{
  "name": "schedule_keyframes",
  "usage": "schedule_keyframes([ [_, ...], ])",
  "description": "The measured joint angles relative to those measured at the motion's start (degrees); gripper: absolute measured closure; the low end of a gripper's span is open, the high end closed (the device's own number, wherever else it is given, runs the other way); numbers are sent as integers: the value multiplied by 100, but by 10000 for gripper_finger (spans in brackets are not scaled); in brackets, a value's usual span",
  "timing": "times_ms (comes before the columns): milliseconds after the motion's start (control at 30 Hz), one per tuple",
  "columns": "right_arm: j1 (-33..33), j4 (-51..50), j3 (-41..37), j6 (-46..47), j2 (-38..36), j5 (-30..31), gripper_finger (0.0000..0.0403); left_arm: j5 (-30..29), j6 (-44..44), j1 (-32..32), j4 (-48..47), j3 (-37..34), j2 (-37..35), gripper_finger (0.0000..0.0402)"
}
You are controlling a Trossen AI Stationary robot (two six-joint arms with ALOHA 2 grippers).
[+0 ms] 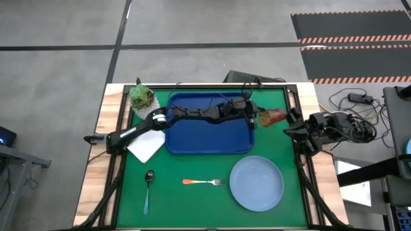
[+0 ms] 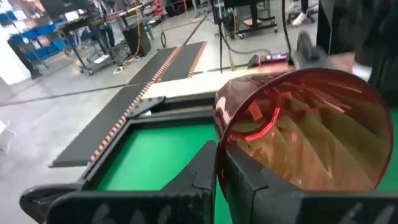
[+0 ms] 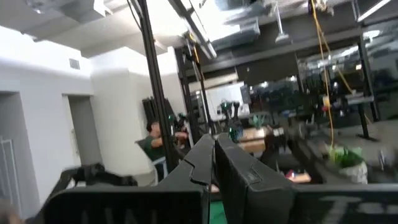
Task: Pick and place plate/cup/fork/spoon on tray
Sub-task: Put the red cup on the top left of the blue tray
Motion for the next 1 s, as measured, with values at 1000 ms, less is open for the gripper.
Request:
schedule_keyframes([
  [1000,0,-234,42,697,87,-183,394,-2215,-2557,252,-9069,-1396,-4131,401],
])
